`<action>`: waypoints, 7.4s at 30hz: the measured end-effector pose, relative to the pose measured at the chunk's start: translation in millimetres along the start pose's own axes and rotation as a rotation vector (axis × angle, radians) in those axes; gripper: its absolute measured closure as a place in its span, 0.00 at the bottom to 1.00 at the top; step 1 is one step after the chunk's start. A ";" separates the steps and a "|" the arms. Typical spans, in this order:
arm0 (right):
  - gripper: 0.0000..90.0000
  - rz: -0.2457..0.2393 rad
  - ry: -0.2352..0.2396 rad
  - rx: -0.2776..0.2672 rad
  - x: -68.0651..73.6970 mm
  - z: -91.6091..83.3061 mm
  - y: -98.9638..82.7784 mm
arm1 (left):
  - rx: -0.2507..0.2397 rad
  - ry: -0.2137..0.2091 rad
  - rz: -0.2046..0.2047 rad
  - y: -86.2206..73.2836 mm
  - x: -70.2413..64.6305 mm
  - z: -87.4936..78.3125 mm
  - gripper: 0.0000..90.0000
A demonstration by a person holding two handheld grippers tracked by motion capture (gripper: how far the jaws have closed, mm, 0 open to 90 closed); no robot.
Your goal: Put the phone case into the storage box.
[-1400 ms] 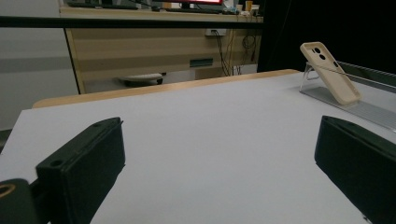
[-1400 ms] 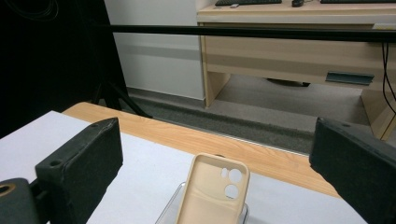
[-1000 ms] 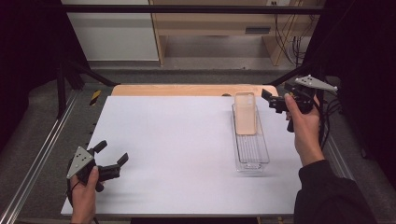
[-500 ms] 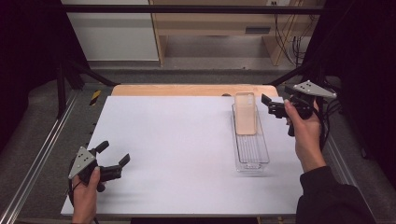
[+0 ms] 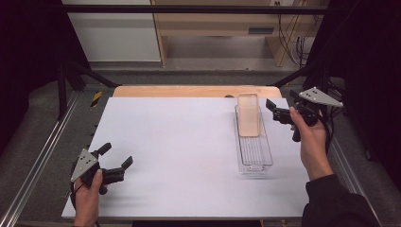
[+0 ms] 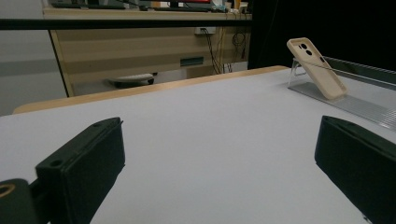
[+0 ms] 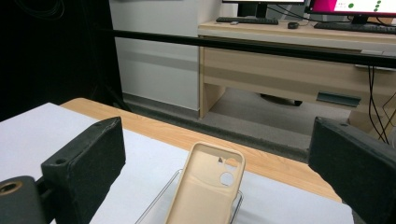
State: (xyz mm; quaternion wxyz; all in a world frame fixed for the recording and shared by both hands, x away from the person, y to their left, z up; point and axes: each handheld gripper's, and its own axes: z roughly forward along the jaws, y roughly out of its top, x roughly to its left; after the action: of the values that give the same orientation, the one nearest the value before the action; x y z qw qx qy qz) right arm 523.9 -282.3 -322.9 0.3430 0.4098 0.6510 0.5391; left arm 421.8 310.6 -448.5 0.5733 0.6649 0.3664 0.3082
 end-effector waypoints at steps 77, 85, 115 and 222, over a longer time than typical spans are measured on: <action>0.05 0.015 0.027 -0.083 -5.5 -60.3 -58.4 | 0.013 -0.049 0.029 -6.8 -15.6 3.7 0.02; 0.05 0.004 0.027 -0.098 -5.0 -66.2 -65.1 | 0.000 -0.054 0.043 -6.6 -18.3 -1.4 0.02; 0.04 -0.017 0.037 -0.150 -3.8 -90.9 -93.6 | -0.014 -0.068 0.052 -8.8 -22.5 -4.9 0.02; 0.03 -0.003 0.171 -0.057 67.3 -69.4 -148.1 | -0.062 -0.065 0.036 -9.1 -19.4 -20.3 0.02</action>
State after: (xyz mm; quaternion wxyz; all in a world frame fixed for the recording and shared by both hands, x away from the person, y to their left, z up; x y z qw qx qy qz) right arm 409.2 -263.0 -456.1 0.2987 0.3512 0.6629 0.5900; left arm 393.2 305.9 -454.3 0.5995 0.6630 0.3259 0.3079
